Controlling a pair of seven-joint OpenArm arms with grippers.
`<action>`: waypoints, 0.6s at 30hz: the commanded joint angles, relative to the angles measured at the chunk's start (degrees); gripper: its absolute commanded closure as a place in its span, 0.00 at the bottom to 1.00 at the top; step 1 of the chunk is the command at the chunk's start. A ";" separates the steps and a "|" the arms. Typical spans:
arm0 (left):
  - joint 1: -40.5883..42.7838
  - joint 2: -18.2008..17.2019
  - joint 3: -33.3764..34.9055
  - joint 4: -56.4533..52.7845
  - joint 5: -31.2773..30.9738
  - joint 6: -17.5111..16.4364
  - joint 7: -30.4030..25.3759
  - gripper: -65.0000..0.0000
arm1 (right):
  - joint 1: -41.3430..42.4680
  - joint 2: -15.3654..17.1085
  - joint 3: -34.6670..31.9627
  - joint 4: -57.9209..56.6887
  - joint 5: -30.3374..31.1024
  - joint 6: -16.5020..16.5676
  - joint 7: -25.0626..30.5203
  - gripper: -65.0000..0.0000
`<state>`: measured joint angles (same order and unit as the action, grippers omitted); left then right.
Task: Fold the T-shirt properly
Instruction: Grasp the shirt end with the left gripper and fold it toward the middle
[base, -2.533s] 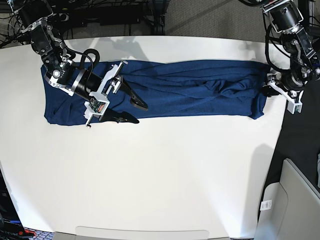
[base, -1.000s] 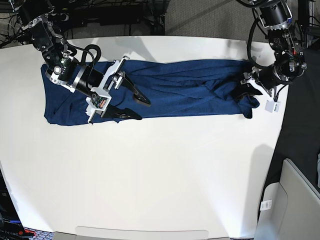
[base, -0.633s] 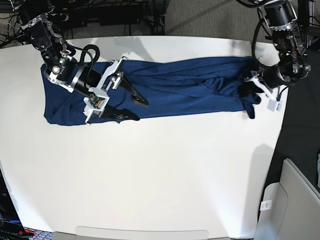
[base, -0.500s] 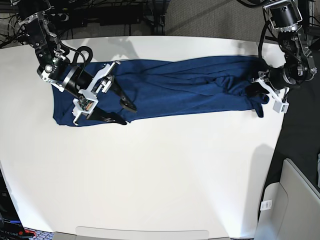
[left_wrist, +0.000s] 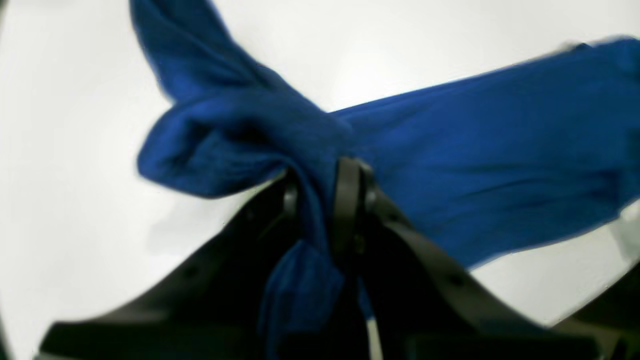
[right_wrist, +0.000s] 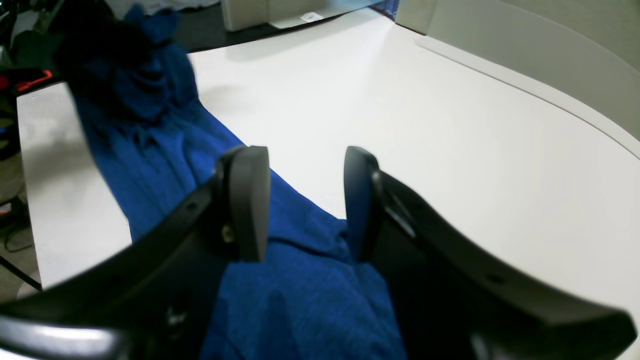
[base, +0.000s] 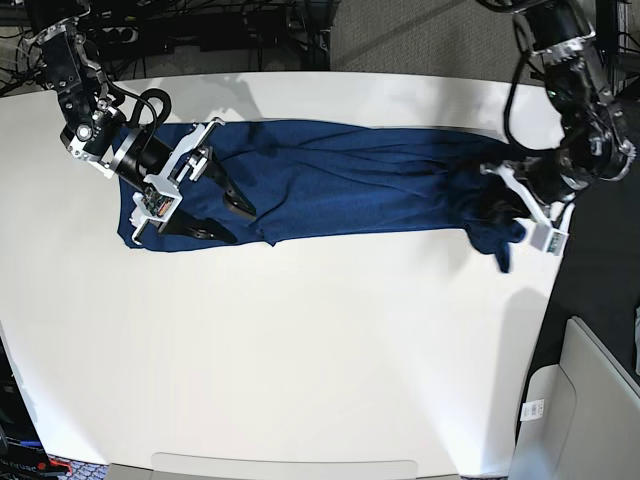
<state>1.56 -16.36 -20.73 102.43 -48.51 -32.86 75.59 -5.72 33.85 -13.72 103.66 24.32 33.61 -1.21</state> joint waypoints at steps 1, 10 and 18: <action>-0.73 0.23 0.03 3.46 -0.76 -0.15 0.14 0.95 | 0.92 0.57 0.57 0.91 1.13 0.02 1.96 0.62; -0.73 7.79 7.32 8.38 -0.85 -0.15 0.58 0.95 | 0.75 0.75 1.54 0.91 1.13 0.02 1.96 0.62; -1.17 13.68 12.86 8.12 -0.68 -0.24 0.50 0.95 | 0.05 0.75 3.30 0.91 1.40 0.02 1.96 0.62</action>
<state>1.37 -2.50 -7.84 109.75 -47.97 -32.62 76.47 -6.22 33.89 -11.00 103.66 24.40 33.45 -1.21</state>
